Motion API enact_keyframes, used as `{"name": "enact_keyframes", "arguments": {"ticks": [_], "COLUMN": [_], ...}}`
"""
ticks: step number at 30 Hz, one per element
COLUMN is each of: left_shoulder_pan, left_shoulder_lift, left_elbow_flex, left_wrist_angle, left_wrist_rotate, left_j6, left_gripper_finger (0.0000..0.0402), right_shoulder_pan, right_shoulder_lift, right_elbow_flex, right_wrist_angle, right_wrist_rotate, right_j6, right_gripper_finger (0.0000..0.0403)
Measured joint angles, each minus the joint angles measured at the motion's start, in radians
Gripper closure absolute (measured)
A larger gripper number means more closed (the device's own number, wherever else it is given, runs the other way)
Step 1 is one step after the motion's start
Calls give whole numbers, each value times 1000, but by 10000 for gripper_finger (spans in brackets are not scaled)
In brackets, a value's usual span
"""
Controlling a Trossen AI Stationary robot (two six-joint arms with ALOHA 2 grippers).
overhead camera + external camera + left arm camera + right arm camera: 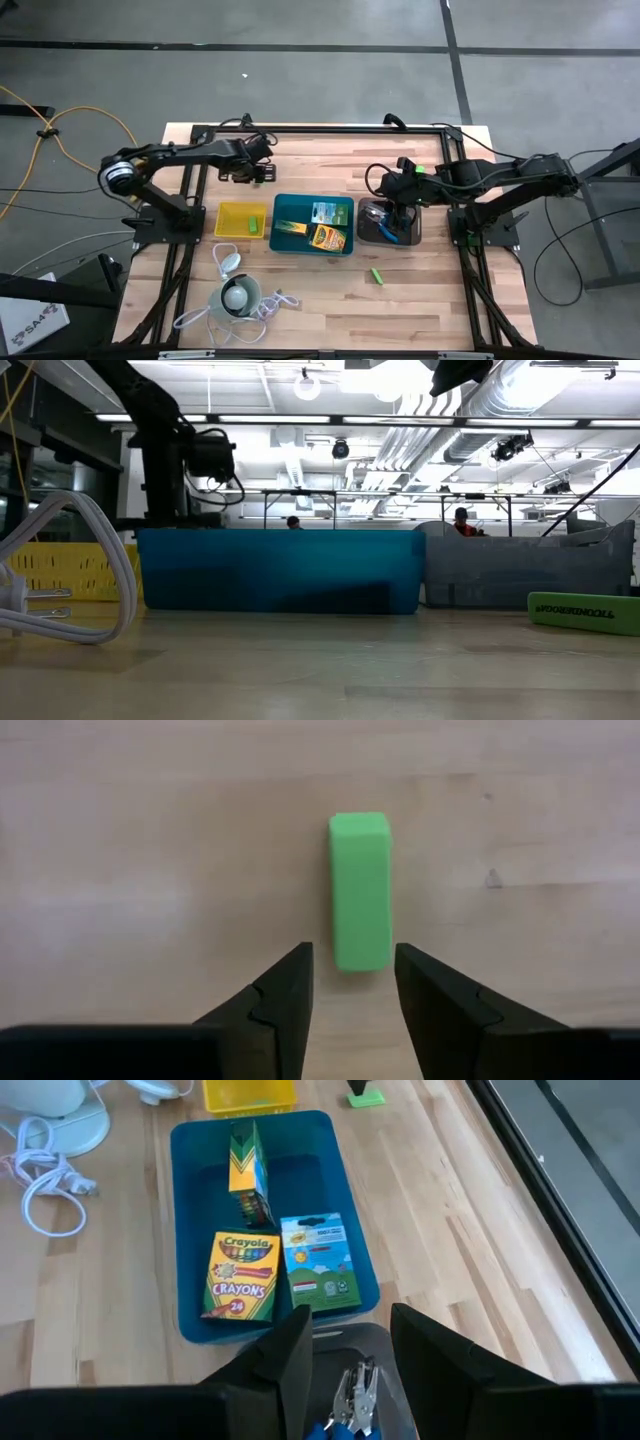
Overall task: Pick & Place School Supplies
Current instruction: Put the green eraser into the yellow bin
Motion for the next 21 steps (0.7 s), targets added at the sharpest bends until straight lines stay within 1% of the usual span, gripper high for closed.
{"name": "enact_keyframes", "arguments": {"ticks": [5,9,13,21], "left_shoulder_pan": [2,3,3,11], "left_shoulder_lift": [40,54,55,55], "left_elbow_flex": [0,0,0,0], "left_wrist_angle": [59,65,72,91], "left_wrist_rotate": [0,-9,-36,-42], "left_j6": [13,20,21,35], "left_gripper_finger": [263,263,263,263], "right_shoulder_pan": [0,0,0,0], "right_shoulder_lift": [0,0,0,0], "right_elbow_flex": [0,0,0,0], "right_wrist_angle": [-1,-4,-4,-8], "right_wrist_rotate": [0,0,0,0], "right_j6": [0,0,0,0], "right_gripper_finger": [275,275,275,275]}}
